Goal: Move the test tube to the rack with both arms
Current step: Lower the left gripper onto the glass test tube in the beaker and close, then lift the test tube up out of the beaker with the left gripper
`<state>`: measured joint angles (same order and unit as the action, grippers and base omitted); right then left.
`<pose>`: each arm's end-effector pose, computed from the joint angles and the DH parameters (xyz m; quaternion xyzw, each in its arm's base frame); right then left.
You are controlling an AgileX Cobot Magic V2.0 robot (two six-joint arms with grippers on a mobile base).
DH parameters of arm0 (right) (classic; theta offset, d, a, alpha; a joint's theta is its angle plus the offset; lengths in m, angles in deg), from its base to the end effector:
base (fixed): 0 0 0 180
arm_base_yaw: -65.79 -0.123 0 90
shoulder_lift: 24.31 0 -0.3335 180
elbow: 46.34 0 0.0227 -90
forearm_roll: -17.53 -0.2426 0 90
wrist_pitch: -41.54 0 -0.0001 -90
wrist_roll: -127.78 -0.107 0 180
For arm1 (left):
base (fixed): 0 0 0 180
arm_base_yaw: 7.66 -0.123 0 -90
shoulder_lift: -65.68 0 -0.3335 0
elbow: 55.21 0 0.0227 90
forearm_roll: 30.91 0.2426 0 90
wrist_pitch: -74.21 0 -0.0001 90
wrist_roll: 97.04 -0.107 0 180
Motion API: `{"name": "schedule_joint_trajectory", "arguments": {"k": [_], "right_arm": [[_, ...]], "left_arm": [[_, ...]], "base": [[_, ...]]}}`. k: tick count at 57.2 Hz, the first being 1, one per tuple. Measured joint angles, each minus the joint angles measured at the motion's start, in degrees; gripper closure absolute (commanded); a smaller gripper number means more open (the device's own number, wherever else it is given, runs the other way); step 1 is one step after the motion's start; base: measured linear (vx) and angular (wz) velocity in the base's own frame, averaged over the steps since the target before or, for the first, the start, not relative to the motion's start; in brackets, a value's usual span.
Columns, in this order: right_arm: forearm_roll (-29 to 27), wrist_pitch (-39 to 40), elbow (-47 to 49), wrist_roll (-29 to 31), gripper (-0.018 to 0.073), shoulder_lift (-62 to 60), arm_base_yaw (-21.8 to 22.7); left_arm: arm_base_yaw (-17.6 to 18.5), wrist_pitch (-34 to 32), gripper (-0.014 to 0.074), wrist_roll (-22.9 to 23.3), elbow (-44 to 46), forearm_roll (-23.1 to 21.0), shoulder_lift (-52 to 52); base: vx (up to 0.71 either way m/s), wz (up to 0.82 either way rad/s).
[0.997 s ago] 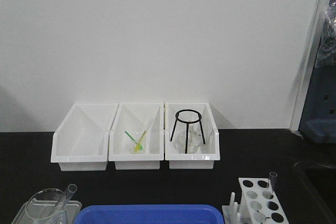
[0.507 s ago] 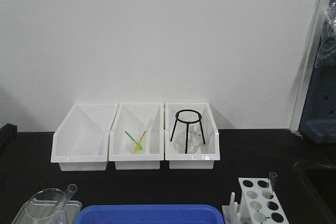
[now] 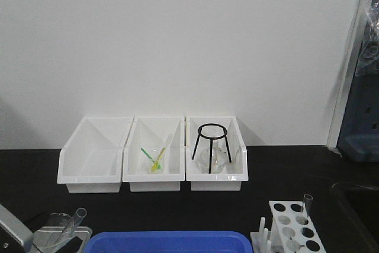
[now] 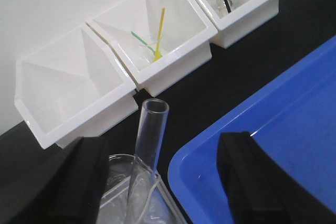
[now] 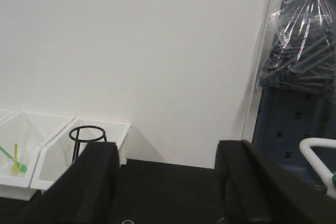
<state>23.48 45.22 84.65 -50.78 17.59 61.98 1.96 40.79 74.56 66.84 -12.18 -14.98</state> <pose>0.1013 0.0074 0.3696 -0.0696 0.6864 -0.0202 0.7236 0.2179 -0.0561 0.2549 0.2831 0.7487 0.0049 0.5994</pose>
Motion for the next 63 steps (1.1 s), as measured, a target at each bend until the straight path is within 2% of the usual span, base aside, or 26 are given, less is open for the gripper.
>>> {"name": "schedule_joint_trajectory", "arguments": {"k": [7, 20, 40, 48, 59, 63], "right_arm": [[0.0, 0.0, 0.0, 0.0, 0.0116, 0.0, 0.0], [0.0, 0.8, 0.0, 0.0, 0.0116, 0.0, 0.0], [0.0, 1.8, 0.0, 0.0, 0.0116, 0.0, 0.0], [0.0, 3.2, 0.0, 0.0, 0.0116, 0.0, 0.0], [0.0, 5.1, 0.0, 0.0, 0.0116, 0.0, 0.0], [0.0, 5.2, 0.0, 0.0, 0.0116, 0.0, 0.0]], "left_arm": [[0.0, -3.3, 0.0089, -3.1, 0.4, -1.0, -5.0], [0.0, -6.7, 0.0125, -5.8, 5.2, -7.1, -12.1], [0.0, -7.1, 0.0167, -7.0, 13.2, -7.2, -21.4], [0.0, -7.3, 0.0294, -7.1, 13.9, -7.2, -23.2], [0.0, -8.8, 0.0597, -7.4, 14.0, -7.0, -23.7], [0.0, -9.4, 0.0606, -7.4, 14.0, -7.0, -23.7]], "base": [[0.0, 0.0], [0.0, 0.0], [0.0, 0.0], [0.0, 0.0], [0.0, 0.0], [0.0, 0.0]]}}
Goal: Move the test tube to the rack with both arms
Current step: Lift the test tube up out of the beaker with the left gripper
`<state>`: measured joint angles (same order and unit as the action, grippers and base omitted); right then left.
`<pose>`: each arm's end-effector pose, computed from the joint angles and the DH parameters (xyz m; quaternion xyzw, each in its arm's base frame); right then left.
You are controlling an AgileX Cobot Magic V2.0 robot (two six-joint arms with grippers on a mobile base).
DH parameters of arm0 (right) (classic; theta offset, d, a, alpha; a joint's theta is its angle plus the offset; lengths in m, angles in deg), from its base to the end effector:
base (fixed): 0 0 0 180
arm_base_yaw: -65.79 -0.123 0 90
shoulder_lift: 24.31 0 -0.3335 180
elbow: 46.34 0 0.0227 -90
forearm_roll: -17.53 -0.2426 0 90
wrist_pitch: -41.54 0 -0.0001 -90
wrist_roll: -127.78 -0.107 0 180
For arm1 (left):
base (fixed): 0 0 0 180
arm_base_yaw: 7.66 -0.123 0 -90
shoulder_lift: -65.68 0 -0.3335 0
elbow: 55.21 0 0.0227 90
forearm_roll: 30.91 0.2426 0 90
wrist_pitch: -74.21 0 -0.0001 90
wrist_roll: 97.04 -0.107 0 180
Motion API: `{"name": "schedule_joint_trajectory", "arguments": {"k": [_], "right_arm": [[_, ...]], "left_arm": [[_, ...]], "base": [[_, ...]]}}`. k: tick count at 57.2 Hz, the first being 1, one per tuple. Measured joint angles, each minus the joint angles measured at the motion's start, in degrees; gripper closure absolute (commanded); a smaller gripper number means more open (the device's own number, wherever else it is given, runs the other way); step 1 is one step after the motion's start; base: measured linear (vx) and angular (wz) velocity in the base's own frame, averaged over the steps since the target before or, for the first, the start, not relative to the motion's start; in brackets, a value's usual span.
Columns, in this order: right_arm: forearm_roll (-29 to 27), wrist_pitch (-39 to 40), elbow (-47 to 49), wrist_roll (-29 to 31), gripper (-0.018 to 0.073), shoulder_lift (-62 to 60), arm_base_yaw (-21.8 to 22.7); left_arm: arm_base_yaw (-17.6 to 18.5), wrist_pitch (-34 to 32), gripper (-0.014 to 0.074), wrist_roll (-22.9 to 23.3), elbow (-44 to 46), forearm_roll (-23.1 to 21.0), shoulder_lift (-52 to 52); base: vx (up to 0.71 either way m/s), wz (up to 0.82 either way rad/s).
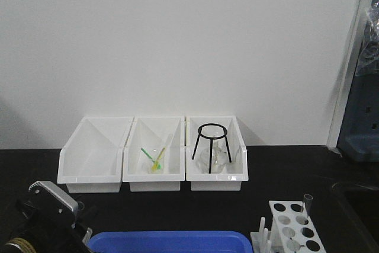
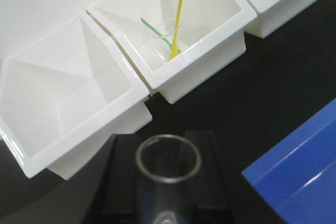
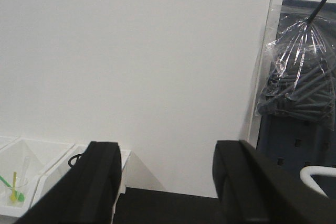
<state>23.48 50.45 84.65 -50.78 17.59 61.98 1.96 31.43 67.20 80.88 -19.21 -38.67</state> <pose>0.1003 0.0084 0.3793 -0.0697 0.6527 -0.0178 0.7542 0.3243 -0.0699 0.2223 0.2729 0.7501 0.0225 0.6019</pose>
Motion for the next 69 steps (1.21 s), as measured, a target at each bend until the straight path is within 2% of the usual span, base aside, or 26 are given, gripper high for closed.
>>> {"name": "schedule_joint_trajectory", "arguments": {"k": [17, 35, 41, 45, 49, 54, 55, 56, 57, 63, 69], "right_arm": [[0.0, 0.0, 0.0, 0.0, 0.0116, 0.0, 0.0], [0.0, -1.5, 0.0, 0.0, 0.0116, 0.0, 0.0], [0.0, -2.5, 0.0, 0.0, 0.0116, 0.0, 0.0], [0.0, -3.2, 0.0, 0.0, 0.0116, 0.0, 0.0], [0.0, -4.2, 0.0, -0.1, 0.0116, 0.0, 0.0], [0.0, -5.8, 0.0, -0.8, 0.0116, 0.0, 0.0], [0.0, -6.2, 0.0, -1.0, 0.0116, 0.0, 0.0], [0.0, -6.5, 0.0, -1.4, 0.0116, 0.0, 0.0], [0.0, -6.9, 0.0, -1.4, 0.0116, 0.0, 0.0], [0.0, -8.4, 0.0, -3.2, 0.0116, 1.6, -1.1], [0.0, -9.3, 0.0, -4.0, 0.0116, 4.8, -5.8]], "left_arm": [[0.0, -0.5, 0.0606, 1.4, 0.0, 0.0, 1.7], [0.0, -0.1, 0.0606, 8.0, 0.0, 0.0, 15.5], [0.0, 1.9, 0.0606, 10.2, 0.7, 0.4, 20.1], [0.0, 4.7, 0.0606, 12.8, 2.3, 2.3, 22.4], [0.0, 7.6, 0.0606, 17.8, 4.8, 7.1, 24.2], [0.0, 9.4, 0.0606, 28.8, 7.8, 16.0, 25.5], [0.0, 9.4, 0.0606, 31.9, 8.5, 18.8, 25.6], [0.0, 9.3, 0.0606, 33.0, 9.0, 20.8, 25.7], [0.0, 9.0, 0.0606, 37.4, 9.7, 23.9, 25.7], [0.0, 3.4, 0.0604, 54.6, 13.4, 41.3, 25.2], [0.0, -4.3, 0.0601, 69.5, 17.2, 55.9, 23.3]], "base": [[0.0, 0.0], [0.0, 0.0], [0.0, 0.0], [0.0, 0.0], [0.0, 0.0], [0.0, 0.0], [0.0, 0.0], [0.0, 0.0], [0.0, 0.0], [0.0, 0.0], [0.0, 0.0]]}}
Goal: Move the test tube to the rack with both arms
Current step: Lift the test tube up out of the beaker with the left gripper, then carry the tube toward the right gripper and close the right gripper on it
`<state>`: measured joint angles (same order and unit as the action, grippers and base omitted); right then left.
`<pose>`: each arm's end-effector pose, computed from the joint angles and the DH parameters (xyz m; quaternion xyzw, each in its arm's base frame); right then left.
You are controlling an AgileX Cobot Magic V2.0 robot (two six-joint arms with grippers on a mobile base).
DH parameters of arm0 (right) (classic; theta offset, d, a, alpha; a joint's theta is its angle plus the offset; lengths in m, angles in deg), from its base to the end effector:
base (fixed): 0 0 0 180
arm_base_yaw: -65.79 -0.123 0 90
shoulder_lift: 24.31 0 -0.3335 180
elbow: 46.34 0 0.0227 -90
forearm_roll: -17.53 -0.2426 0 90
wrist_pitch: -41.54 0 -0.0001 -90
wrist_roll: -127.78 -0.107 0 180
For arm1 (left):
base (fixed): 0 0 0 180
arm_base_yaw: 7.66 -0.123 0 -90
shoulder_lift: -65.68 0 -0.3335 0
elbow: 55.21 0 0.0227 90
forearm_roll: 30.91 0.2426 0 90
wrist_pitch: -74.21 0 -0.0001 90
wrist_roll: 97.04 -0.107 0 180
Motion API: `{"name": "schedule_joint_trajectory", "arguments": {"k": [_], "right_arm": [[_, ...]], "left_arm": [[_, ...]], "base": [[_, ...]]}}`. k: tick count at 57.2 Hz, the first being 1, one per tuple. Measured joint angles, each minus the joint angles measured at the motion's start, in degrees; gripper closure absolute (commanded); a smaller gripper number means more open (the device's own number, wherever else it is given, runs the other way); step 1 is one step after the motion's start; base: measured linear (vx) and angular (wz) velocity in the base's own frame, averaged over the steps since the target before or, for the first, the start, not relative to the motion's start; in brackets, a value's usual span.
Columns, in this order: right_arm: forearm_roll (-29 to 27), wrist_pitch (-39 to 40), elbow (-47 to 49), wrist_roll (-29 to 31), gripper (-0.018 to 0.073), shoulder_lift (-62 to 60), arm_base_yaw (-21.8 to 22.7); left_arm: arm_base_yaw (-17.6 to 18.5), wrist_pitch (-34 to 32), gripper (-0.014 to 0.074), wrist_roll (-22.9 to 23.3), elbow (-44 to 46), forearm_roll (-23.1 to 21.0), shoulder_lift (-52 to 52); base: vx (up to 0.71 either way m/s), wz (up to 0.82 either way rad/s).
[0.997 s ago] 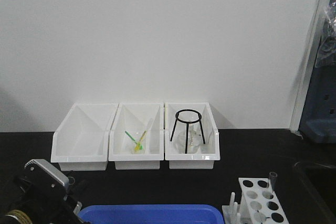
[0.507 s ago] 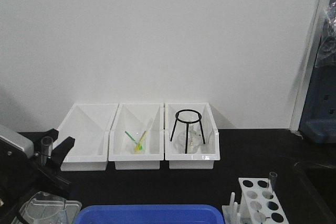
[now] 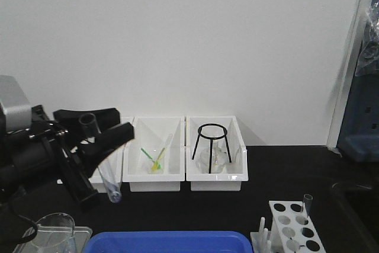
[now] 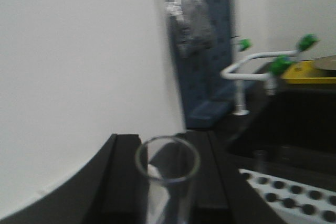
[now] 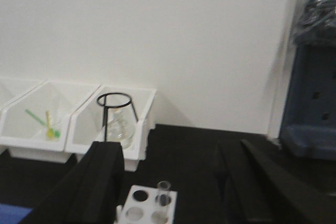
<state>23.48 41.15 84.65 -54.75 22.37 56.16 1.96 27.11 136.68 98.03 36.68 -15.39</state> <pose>0.1195 0.0202 0.3527 -0.0843 0.7388 0.0360 0.6677 0.2489 -0.1156 0.4059 0.3455 0.5932 -0.2737 0.6736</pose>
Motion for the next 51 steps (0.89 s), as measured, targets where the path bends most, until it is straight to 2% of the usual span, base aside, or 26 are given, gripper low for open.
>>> {"name": "schedule_joint_trajectory", "arguments": {"k": [4, 9, 19, 29, 39, 51], "right_arm": [[0.0, -0.5, 0.0, -0.1, 0.0116, 2.5, -3.9], [0.0, -0.3, 0.0, -0.1, 0.0118, 6.0, -9.3], [0.0, 5.9, 0.0, -0.2, 0.0118, 14.1, -19.7], [0.0, 17.8, 0.0, -0.2, 0.0118, 22.2, -28.0], [0.1, 29.1, 0.0, -2.5, 0.0118, 30.0, -32.8], [1.7, 36.5, 0.0, -6.5, 0.0118, 35.1, -33.9]], "left_arm": [[0.0, -3.2, 0.0601, 6.1, 1.6, 5.0, -1.5], [0.0, -4.0, 0.0601, 9.9, 2.2, 6.8, -3.0], [1.0, -4.0, 0.0601, 11.4, 2.2, 7.1, -5.2], [4.9, -3.6, 0.0601, 11.3, 2.2, 5.6, -6.6], [7.3, -3.3, 0.0601, 11.0, 2.2, 4.3, -7.7], [9.5, -2.9, 0.0601, 11.0, 2.2, 3.9, -9.7]], "base": [[0.0, 0.0], [0.0, 0.0], [0.0, 0.0], [0.0, 0.0], [0.0, 0.0], [0.0, 0.0]]}}
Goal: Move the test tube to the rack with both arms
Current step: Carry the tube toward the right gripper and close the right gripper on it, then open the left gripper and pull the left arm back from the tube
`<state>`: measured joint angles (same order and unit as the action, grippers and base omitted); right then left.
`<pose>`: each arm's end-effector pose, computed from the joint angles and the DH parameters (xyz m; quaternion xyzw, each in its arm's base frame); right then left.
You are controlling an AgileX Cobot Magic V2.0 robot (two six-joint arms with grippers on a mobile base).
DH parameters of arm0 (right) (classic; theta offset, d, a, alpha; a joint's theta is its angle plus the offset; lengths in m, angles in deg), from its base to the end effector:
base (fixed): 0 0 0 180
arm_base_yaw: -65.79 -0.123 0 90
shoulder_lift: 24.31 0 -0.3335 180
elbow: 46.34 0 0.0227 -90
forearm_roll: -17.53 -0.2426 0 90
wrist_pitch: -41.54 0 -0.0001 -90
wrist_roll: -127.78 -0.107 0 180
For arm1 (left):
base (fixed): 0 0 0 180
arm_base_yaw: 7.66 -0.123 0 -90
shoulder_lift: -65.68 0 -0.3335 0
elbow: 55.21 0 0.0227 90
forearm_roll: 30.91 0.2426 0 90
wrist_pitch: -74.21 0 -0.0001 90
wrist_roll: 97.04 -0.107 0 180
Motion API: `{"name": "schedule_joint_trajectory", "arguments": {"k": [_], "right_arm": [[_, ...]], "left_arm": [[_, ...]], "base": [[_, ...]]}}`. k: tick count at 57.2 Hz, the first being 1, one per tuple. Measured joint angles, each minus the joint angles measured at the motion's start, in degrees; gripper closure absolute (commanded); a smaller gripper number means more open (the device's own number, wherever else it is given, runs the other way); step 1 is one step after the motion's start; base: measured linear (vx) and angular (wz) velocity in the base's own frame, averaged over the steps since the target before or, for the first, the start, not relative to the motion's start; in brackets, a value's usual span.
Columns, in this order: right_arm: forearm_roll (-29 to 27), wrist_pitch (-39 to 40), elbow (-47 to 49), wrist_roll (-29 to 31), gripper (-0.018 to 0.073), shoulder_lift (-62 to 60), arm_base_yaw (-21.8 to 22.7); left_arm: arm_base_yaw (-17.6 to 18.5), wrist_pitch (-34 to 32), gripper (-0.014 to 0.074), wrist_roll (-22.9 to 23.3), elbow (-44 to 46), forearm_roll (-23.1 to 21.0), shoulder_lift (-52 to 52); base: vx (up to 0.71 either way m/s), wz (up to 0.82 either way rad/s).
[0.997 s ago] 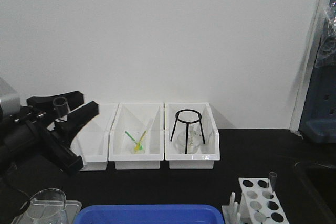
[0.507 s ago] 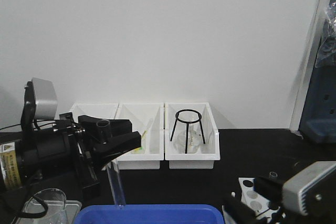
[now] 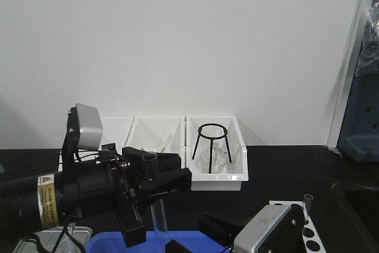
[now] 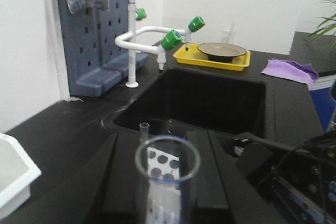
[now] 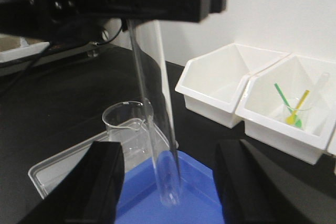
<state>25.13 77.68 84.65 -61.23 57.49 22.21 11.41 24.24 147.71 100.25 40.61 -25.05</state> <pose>0.1805 0.1833 0.3025 -0.2809 0.6810 0.2928 0.6096 0.2645 -0.1736 0.3675 0.3642 0.6284 -0.4005 0.5586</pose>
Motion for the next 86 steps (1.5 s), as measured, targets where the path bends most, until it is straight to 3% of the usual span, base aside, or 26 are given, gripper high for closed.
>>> {"name": "schedule_joint_trajectory", "arguments": {"k": [30, 40, 54, 63, 72, 86], "right_arm": [[0.7, 2.4, 0.1, -1.3, 0.0141, 1.4, 0.0], [0.5, 2.3, 0.1, -1.4, 0.0273, 1.4, 0.0], [-0.3, 2.2, 0.1, -1.4, 0.0562, 1.4, 0.1], [-0.3, 2.2, 0.1, -1.4, 0.0573, 1.4, 0.1], [-0.3, 2.2, 0.1, -1.4, 0.0571, 1.4, 0.1], [-0.3, 2.2, 0.1, -1.4, 0.0571, 1.4, 0.1]], "left_arm": [[7.6, 1.2, 0.0601, -0.2, 0.1, 0.0, -4.4], [8.2, 2.4, 0.0601, -0.2, 0.2, -0.5, -4.4], [8.2, 2.2, 0.0601, -0.2, 0.3, -0.7, -4.4], [8.2, 2.1, 0.0587, -0.2, 0.3, -0.7, -4.4], [8.2, 2.1, 0.0489, -0.3, 0.3, -0.7, -4.4], [8.2, 2.0, 0.0196, -1.3, 0.3, -0.8, -4.4]], "base": [[0.0, 0.0], [0.0, 0.0], [0.0, 0.0], [0.0, 0.0], [0.0, 0.0], [0.0, 0.0]]}}
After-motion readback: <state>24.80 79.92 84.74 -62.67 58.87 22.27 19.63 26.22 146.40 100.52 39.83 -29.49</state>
